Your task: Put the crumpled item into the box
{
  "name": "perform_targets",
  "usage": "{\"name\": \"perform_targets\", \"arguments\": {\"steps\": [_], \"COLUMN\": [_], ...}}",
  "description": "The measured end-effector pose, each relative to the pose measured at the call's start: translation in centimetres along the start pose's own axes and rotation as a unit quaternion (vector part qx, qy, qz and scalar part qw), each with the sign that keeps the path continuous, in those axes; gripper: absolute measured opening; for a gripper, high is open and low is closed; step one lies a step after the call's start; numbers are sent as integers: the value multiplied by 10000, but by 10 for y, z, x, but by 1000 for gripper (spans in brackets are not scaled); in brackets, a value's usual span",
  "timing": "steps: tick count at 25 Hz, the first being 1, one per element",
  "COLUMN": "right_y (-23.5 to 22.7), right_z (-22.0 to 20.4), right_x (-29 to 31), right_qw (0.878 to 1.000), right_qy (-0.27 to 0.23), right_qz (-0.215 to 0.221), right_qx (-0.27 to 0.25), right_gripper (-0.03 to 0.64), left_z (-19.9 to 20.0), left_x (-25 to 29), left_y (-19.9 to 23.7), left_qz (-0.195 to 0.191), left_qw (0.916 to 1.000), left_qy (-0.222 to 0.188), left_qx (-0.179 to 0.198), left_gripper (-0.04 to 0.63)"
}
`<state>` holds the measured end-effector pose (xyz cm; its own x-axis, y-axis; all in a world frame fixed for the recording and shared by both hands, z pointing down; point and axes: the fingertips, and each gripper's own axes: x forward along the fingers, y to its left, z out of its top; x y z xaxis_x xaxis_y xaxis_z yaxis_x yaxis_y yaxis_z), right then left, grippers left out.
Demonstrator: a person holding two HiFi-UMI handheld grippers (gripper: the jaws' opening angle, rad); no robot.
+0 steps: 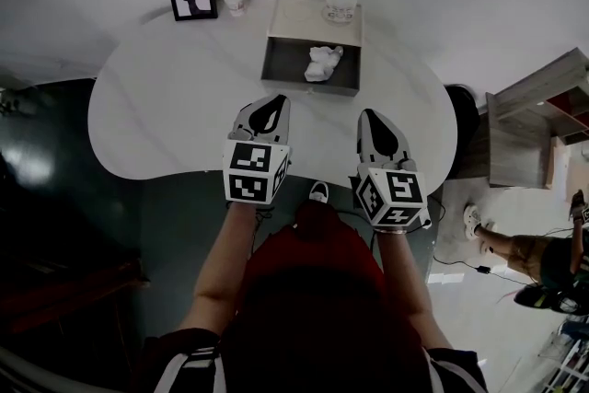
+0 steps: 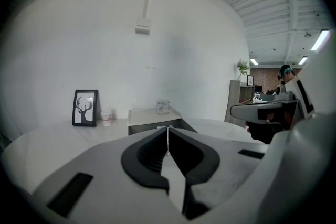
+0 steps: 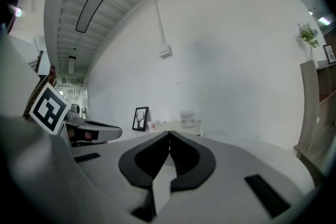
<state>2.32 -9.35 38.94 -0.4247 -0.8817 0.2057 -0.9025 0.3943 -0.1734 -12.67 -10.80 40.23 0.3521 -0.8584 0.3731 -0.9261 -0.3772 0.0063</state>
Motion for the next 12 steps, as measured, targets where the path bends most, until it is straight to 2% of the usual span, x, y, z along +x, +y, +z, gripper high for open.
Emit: {"name": "perform_targets", "arguments": {"steps": [12], "right_y": [28], "right_z": [1], "right_x": [-40], "right_qw": [9999], "right_qy": [-142], "right_qz": [80], "right_qx": [-44], "right_gripper": [15], "left_z": [-1], "left_x": [-51], "left_y": [-19], "left_qz": [28], "left_qw": [9995], "left_qy": [-303], "left_qx": [-31], "left_gripper": [29]}}
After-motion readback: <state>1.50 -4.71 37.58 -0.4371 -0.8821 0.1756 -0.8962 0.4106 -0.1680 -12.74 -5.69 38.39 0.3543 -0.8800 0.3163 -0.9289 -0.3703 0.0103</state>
